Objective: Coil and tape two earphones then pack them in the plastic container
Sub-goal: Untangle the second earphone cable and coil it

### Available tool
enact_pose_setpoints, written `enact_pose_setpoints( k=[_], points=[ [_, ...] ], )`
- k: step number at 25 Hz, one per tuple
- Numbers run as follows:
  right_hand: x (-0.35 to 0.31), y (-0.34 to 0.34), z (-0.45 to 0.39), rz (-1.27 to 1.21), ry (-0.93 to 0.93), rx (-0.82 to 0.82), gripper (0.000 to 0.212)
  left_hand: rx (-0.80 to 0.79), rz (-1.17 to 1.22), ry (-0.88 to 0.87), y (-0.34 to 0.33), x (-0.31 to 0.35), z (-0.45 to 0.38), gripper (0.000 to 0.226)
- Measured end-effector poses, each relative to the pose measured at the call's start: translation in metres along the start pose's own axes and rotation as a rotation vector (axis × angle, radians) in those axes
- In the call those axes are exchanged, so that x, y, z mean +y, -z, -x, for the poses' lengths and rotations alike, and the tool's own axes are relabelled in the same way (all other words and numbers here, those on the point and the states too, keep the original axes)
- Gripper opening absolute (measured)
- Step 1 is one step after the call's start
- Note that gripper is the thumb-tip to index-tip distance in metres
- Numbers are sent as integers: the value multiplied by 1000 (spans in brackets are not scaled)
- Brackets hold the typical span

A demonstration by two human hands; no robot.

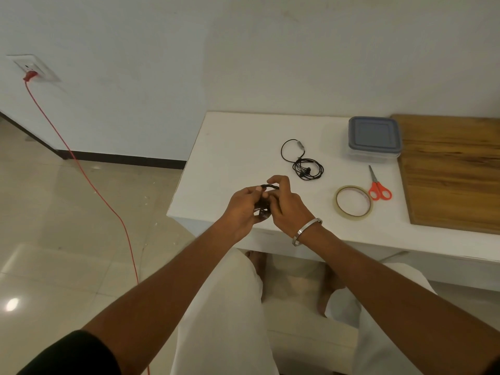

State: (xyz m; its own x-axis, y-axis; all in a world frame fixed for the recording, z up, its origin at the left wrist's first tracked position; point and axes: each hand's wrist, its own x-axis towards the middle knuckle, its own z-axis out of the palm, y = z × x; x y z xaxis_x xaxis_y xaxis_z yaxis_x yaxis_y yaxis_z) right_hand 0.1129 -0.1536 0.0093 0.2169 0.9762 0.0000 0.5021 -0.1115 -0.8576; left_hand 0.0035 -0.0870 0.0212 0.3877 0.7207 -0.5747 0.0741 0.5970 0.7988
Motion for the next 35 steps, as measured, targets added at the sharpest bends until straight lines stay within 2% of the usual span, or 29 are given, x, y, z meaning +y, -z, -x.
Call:
enact_pose_setpoints(
  k=[4,8,13,15,17,20,24,28,32,35],
  points=[
    [5,-1,-1,-43,-1,38,29,-15,-4,-2,3,-1,-2,22],
    [7,1,-3,-51,31,-4,33,-44,7,-2,9,-1,-5,25],
    [9,1,-3,-99,21,-15,26,-62,41,15,17,3,-9,28],
    [10,1,-1,-80,104,43,20,-112,-9,0,18,1,-10,32],
    [12,0,0,19,275,70,25,-152,-67,-20,18,1,-11,30],
    [15,-1,0,185,360,-41,38,-173,-104,-32,21,4,-11,23],
    [18,5,-11,198,384,-74,14,-206,-164,-3,24,8,-13,29],
    [15,14,-24,57,213,-71,9,-180,-202,25,22,13,-14,26],
    [21,15,-29,55,153,106,23,-179,-68,51,26,18,-21,25],
    [28,13,-40,-26,-270,-9,36,-245,46,51,29,22,-27,23]
  ],
)
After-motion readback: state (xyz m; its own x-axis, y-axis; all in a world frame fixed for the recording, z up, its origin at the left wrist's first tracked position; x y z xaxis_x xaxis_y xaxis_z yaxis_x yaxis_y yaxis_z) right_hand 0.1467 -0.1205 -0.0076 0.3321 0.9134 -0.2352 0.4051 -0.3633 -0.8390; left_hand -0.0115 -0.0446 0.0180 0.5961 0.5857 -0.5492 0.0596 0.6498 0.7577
